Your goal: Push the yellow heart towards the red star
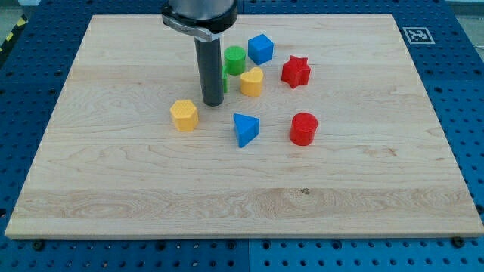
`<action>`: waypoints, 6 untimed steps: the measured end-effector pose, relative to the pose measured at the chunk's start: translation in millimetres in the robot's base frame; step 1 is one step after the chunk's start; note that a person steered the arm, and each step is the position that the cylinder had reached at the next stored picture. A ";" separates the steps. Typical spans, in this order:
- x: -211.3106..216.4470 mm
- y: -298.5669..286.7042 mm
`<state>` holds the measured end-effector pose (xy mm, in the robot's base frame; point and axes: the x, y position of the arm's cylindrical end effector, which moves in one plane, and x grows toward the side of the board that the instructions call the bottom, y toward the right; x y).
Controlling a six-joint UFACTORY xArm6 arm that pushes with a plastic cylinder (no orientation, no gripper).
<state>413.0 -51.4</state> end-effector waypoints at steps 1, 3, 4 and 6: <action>-0.1 7.0; -11.5 40.8; -12.2 55.2; -2.7 53.8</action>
